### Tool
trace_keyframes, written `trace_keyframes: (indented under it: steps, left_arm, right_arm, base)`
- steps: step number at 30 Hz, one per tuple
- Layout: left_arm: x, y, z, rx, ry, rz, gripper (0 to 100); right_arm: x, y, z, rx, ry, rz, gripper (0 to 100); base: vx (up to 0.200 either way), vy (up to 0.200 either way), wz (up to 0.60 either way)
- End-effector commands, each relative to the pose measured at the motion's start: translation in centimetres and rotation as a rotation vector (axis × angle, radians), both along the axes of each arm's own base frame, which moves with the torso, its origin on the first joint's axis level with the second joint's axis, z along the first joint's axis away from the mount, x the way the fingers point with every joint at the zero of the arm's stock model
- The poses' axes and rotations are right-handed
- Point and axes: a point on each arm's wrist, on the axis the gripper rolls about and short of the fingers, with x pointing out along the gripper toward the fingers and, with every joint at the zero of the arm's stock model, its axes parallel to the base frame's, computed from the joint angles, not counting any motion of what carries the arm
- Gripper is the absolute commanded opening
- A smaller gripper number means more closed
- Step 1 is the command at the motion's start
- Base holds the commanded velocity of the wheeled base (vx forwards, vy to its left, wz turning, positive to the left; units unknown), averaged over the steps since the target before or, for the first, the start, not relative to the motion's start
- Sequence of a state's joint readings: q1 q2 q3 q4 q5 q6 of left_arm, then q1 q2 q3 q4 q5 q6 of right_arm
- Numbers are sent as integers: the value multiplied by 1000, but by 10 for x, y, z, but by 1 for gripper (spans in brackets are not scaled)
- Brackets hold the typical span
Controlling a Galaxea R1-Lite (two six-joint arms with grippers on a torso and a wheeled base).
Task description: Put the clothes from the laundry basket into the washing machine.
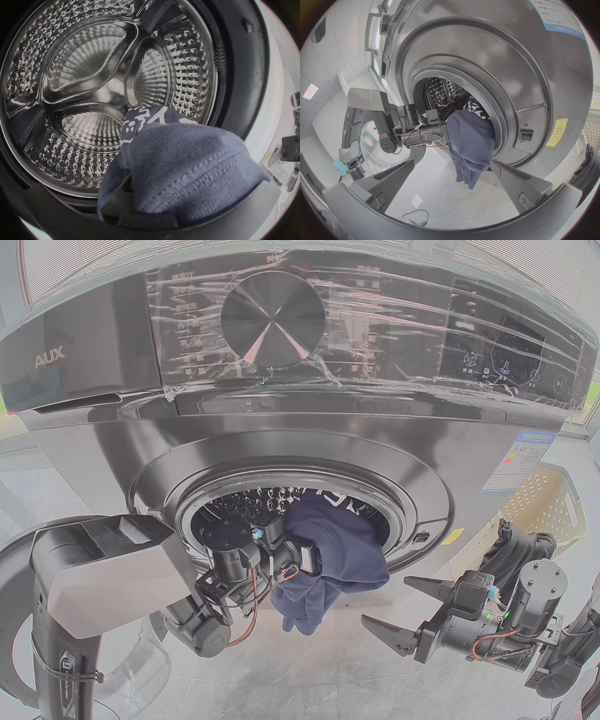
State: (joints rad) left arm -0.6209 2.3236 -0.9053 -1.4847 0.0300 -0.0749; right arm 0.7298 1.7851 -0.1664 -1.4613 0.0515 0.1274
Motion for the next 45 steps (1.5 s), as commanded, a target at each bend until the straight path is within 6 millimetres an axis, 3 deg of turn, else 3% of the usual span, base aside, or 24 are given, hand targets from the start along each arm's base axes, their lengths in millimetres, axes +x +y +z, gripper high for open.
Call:
trace_keyframes:
  steps: [1,8,16,24,31,45]
  left_arm:
    - [20,-7,-10,4,5,22,0]
    - [52,-7,0,-14,-19,82,0]
    - [69,-16,22,-47,-58,127,0]
    - [89,-26,18,-58,-59,165,0]
    - [116,-15,26,-79,-76,236,0]
    - [132,-10,41,-97,-100,261,0]
  right_arm:
    - [1,1,-3,-10,11,1,100]
    - [-3,0,-6,-21,23,9,100]
    - [-4,1,-6,-22,24,15,100]
    - [-4,3,-9,-30,33,21,100]
    - [-4,3,-10,-32,38,21,100]
    - [-4,4,-11,-33,39,22,100]
  base:
    - [0,0,0]
    - [0,0,0]
    - [0,0,0]
    - [0,0,0]
    - [0,0,0]
    - [0,0,0]
